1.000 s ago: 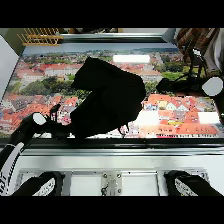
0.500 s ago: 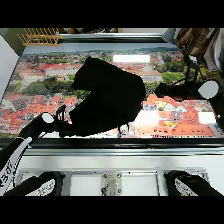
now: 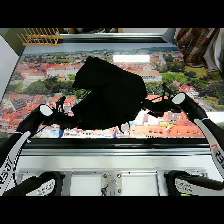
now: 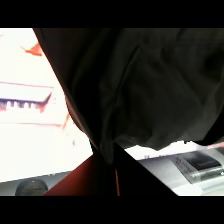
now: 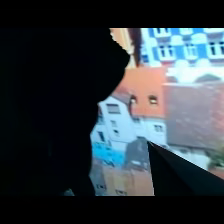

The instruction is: Fold the clothes and pants, and hang the long-sleeved shirts on hangers.

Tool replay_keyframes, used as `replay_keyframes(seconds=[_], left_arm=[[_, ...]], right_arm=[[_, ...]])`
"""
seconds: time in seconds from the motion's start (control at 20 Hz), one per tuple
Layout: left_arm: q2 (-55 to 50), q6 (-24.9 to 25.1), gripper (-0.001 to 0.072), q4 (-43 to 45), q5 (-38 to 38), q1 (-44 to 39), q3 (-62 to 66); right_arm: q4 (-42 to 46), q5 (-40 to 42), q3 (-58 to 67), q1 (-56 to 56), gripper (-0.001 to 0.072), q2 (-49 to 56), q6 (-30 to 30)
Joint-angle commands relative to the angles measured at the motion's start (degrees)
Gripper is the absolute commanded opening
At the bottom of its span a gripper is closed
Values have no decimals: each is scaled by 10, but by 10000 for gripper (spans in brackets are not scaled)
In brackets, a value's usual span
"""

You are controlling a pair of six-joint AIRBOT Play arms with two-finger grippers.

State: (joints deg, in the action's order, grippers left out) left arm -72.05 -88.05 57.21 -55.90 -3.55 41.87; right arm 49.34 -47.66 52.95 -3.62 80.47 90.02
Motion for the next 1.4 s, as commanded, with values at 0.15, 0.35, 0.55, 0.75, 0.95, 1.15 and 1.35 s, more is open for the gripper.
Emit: replay_keyframes(seconds=[0.15, 0.35, 0.55, 0.75, 0.95, 1.15, 1.35], left_arm=[[0, 3, 10, 2, -11, 0, 4], [11, 3, 10, 3, -10, 1, 5], [136, 2, 9, -4, -30, 33, 100], [286, -16, 9, -3, -28, 38, 305], [378, -16, 9, -3, 66, -2, 448], [387, -14, 9, 2, 114, -32, 505], [297, -14, 9, 0, 96, -37, 544]], right_arm=[[-357, 40, -9, -17, 644, 116, -227], [-349, 33, -7, -27, 19, 114, -275], [-230, -59, 84, 1, 17, 15, -265], [-174, -177, 229, 6, 17, -142, -197], [-171, -185, 266, 5, 18, -300, -99], [-142, -204, 266, 4, 18, -395, 38], [-61, -290, 259, 4, 18, -409, 181]])
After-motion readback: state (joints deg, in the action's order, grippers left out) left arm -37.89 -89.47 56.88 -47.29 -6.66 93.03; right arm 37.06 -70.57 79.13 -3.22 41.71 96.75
